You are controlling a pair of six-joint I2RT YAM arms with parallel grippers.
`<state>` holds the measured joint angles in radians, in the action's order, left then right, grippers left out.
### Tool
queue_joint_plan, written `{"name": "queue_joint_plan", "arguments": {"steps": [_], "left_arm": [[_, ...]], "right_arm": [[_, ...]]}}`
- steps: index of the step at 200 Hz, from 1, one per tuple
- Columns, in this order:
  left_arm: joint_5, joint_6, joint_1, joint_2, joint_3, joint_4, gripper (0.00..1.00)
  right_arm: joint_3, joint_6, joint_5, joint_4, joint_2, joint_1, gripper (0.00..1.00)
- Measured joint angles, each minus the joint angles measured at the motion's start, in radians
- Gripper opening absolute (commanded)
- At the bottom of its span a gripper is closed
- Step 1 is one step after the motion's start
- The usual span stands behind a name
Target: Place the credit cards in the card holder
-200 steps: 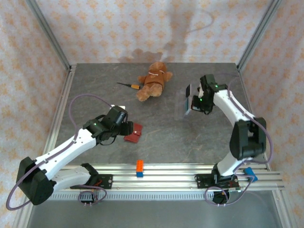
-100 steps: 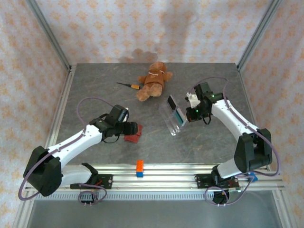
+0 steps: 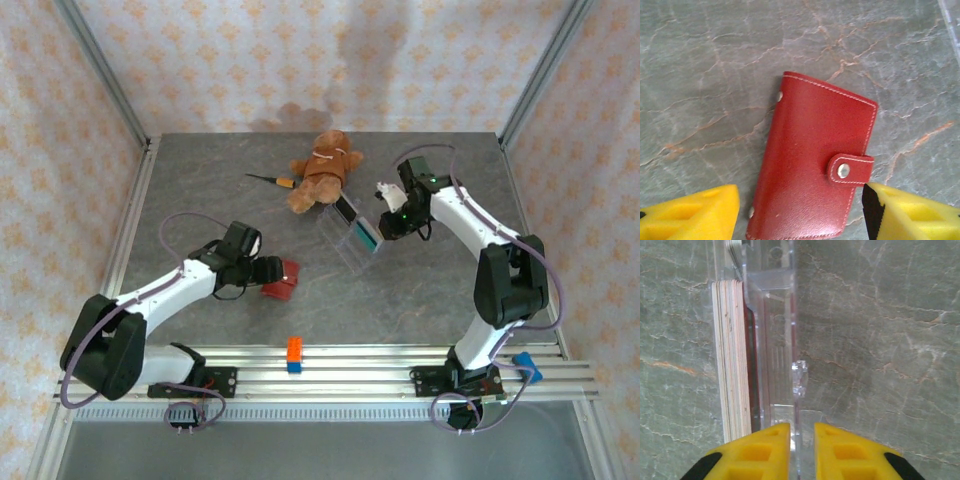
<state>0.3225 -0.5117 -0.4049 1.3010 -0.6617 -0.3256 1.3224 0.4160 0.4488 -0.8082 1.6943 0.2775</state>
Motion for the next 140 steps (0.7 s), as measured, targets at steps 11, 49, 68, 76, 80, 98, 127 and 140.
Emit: {"name": "queue_joint_plan", "arguments": {"steps": [11,49,68,76,80,98,127,140], "left_arm": [[0.022,0.0,0.0,0.004,0.016,0.032,0.66],[0.062,0.004,0.0,0.089,0.017,0.071,0.58],[0.061,0.012,0.001,0.094,0.015,0.077,0.48],[0.061,0.016,0.001,0.1,0.011,0.076,0.47],[0.062,0.014,0.001,0.105,0.008,0.076,0.47],[0.06,0.015,0.001,0.12,0.003,0.077,0.4],[0.032,0.027,0.001,0.124,0.0,0.064,0.59],[0.017,0.031,0.001,0.122,0.0,0.047,0.6]], "right_arm": [[0.0,-0.021,-0.029,0.003,-0.016,-0.002,0.23],[-0.035,-0.144,-0.142,0.056,-0.182,-0.023,0.28],[-0.081,-0.233,-0.155,0.096,-0.307,-0.027,0.28],[-0.108,-0.266,-0.144,0.116,-0.358,-0.027,0.28],[-0.123,-0.288,-0.136,0.126,-0.383,-0.027,0.28],[-0.185,-0.359,-0.083,0.156,-0.463,-0.027,0.29],[-0.249,-0.446,-0.006,0.167,-0.497,-0.011,0.3],[-0.274,-0.476,0.008,0.166,-0.503,0.003,0.3]]}}
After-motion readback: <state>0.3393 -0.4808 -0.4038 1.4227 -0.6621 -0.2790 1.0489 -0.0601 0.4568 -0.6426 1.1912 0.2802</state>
